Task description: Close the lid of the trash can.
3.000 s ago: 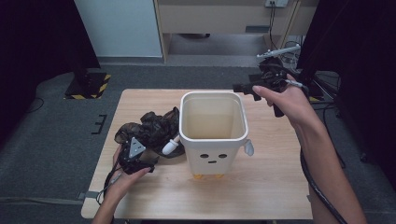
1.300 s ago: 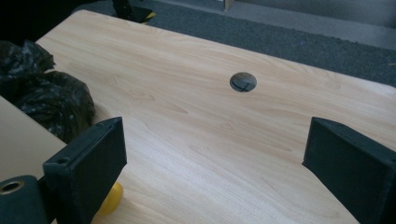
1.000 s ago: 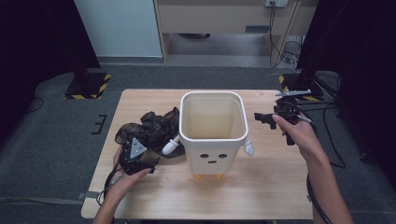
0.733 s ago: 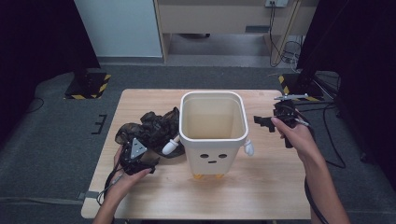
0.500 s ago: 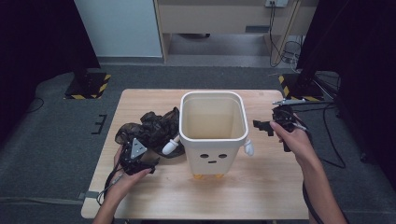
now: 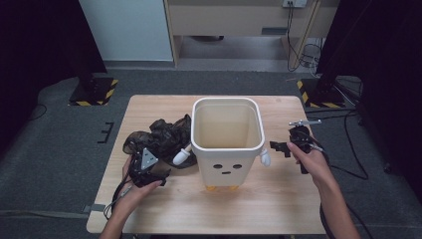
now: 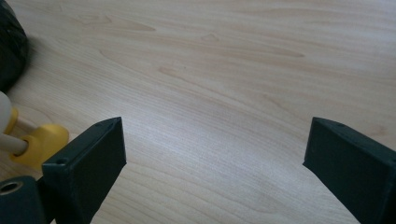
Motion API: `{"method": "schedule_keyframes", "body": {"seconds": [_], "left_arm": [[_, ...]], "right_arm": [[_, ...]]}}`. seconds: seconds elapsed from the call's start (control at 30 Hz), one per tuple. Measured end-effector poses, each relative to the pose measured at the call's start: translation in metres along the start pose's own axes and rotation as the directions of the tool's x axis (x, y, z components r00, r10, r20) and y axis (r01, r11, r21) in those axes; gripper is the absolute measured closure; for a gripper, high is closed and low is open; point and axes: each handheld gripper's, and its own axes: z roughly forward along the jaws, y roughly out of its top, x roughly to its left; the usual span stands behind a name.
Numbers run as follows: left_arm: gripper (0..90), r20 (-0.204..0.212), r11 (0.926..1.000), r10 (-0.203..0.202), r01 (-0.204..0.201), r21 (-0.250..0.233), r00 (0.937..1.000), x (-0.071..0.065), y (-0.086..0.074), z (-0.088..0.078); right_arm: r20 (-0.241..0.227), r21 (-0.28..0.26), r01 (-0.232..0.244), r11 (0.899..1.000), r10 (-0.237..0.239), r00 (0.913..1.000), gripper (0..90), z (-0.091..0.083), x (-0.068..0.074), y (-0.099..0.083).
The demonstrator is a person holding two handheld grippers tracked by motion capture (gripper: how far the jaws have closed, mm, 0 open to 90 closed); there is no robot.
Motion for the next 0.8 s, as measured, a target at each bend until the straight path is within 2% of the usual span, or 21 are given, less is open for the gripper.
{"method": "schedule_keyframes", "body": {"seconds": [0.37, 0.57, 0.7, 0.8], "left_arm": [[4.2, 0.006, 1.0, 0.007, -0.007, 0.006, 1.0, -0.001, 0.0, 0.002], [4.2, 0.009, 0.9997, 0.018, -0.018, 0.016, 0.9998, -0.003, 0.0, 0.003], [4.2, 0.009, 0.9997, 0.017, -0.017, 0.019, 0.9998, -0.003, -0.001, 0.003], [4.2, 0.009, 0.9996, 0.017, -0.017, 0.02, 0.9998, -0.003, -0.001, 0.004]], "right_arm": [[-0.001, 0.023, -0.028, 0.999, 0.028, 0.9996, 5.5, 0.022, 0.0, -0.019], [0.031, -0.01, -0.065, 0.998, 0.066, 0.9974, 5.5, 0.032, -0.008, -0.027], [0.067, -0.018, -0.078, 0.997, 0.079, 0.9947, 5.7, 0.039, -0.013, -0.031], [0.077, -0.021, -0.08, 0.997, 0.081, 0.9938, 5.4, 0.042, -0.014, -0.033]]}}
